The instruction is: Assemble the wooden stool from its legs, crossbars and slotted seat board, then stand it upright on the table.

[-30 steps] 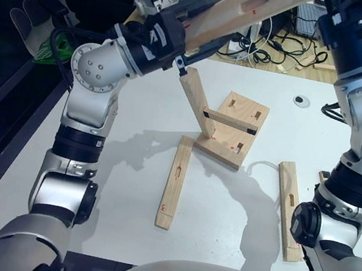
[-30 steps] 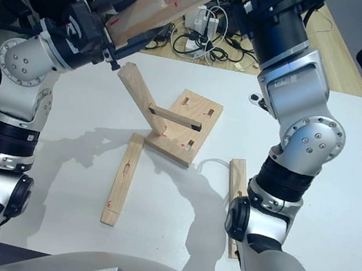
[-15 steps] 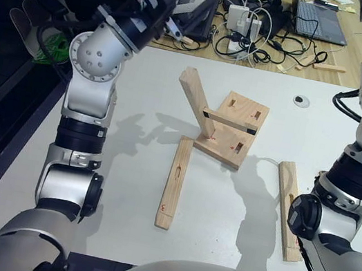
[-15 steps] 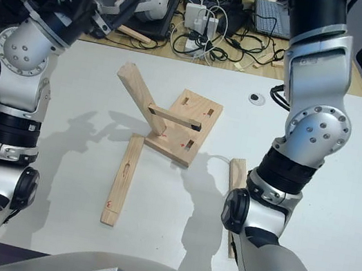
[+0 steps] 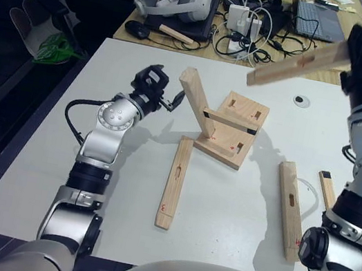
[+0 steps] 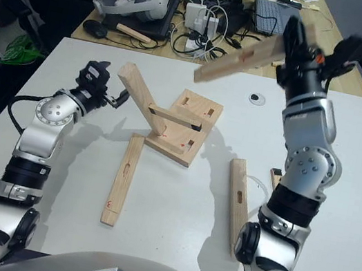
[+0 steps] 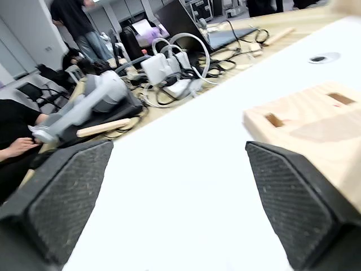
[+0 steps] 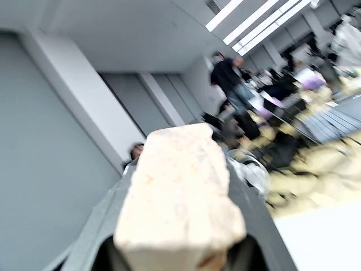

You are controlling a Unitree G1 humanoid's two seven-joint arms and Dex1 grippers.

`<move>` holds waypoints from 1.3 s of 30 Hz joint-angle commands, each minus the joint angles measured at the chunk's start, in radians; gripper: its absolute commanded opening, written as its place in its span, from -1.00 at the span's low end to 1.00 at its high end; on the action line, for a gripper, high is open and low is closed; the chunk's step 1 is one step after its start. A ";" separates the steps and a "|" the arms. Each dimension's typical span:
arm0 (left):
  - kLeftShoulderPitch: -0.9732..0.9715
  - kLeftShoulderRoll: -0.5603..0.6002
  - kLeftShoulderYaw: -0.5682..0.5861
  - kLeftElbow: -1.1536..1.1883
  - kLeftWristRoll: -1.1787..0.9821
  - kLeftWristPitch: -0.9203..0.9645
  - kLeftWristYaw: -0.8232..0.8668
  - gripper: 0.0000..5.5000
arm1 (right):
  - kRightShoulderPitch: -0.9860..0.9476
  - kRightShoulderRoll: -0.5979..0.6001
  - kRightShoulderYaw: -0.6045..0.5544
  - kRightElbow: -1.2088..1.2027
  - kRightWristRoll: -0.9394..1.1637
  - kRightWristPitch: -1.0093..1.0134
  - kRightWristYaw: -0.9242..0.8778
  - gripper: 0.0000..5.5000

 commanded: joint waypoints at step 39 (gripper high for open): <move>0.102 -0.099 -0.073 -0.225 -0.152 0.262 0.003 0.58 | 0.186 -0.296 0.195 0.158 -0.233 0.208 0.298 -0.63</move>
